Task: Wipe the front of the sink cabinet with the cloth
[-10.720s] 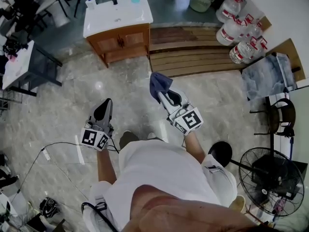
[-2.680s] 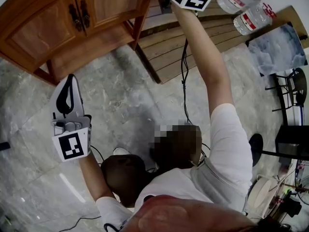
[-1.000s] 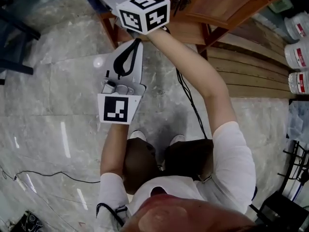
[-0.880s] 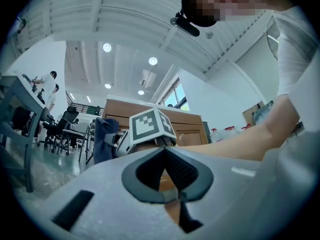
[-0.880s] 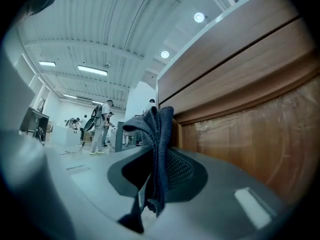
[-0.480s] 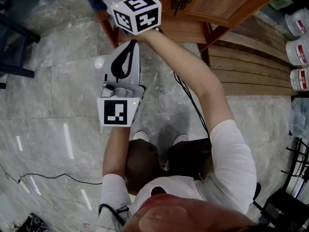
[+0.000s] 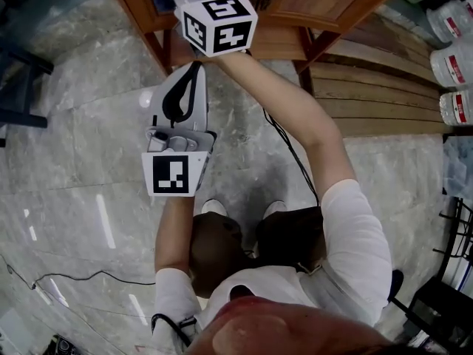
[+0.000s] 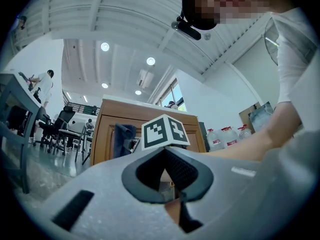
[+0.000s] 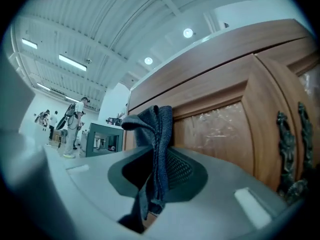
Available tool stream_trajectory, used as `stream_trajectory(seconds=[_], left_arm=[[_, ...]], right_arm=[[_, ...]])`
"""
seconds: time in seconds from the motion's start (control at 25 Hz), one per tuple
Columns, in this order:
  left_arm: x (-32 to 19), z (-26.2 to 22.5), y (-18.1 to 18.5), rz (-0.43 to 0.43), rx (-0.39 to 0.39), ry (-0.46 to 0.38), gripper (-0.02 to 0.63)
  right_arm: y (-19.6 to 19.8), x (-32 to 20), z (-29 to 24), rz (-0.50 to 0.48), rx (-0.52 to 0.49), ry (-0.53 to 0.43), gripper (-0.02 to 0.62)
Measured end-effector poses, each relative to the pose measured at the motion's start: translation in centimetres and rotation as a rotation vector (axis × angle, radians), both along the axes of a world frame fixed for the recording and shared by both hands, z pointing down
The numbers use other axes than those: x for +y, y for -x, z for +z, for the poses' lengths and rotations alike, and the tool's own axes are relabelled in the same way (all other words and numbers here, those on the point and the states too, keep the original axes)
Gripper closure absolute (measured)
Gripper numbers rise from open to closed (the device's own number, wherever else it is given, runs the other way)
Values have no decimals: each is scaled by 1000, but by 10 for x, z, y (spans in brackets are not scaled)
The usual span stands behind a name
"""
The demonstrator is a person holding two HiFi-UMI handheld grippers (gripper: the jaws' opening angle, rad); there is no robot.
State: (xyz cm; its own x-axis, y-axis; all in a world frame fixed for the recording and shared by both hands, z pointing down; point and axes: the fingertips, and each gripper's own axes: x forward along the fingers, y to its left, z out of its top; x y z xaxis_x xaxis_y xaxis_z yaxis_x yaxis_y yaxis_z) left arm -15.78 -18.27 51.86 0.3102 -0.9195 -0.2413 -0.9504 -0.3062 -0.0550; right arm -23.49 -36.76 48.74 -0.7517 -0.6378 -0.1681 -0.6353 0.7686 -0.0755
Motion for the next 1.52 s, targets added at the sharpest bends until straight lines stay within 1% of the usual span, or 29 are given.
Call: stream_trajectory(seconds=[0.2,0.4,0.48,0.6,0.8,1.0,1.16,1.28,1.44,1.52], left_arm=[[3,-2,-3,1,-3,-9,606],[6,-2,-4,11,-5,-3,606],[7,-3,-5,22,-22,-17,606],[7,-1,-11,41,-49,-15,606],[8,0,-24,68,-56,-8,606],[8,0,-37,91,-65,-5,606],[12,-2,-36,93,-73,-12,606],[12,-1,-31,87,-64,-12,606],[12,0,-31,91,-65,-8,606],[11,-1,-31,93,-65,-9,606]], right_arm=[[-34,-6,2,98,-6,2,526],[-67,-13,5,167,-6,28,526],[-81,-16,5,191,1,30,526],[-105,-19,3,218,6,29,526],[-133,-16,-3,247,26,-10,529],[-155,-16,-4,260,13,3,523],[-174,-16,-3,284,16,6,522],[-194,-23,-2,312,9,14,517],[-211,-25,-9,361,80,-61,520],[-228,-32,-10,398,97,-61,520]])
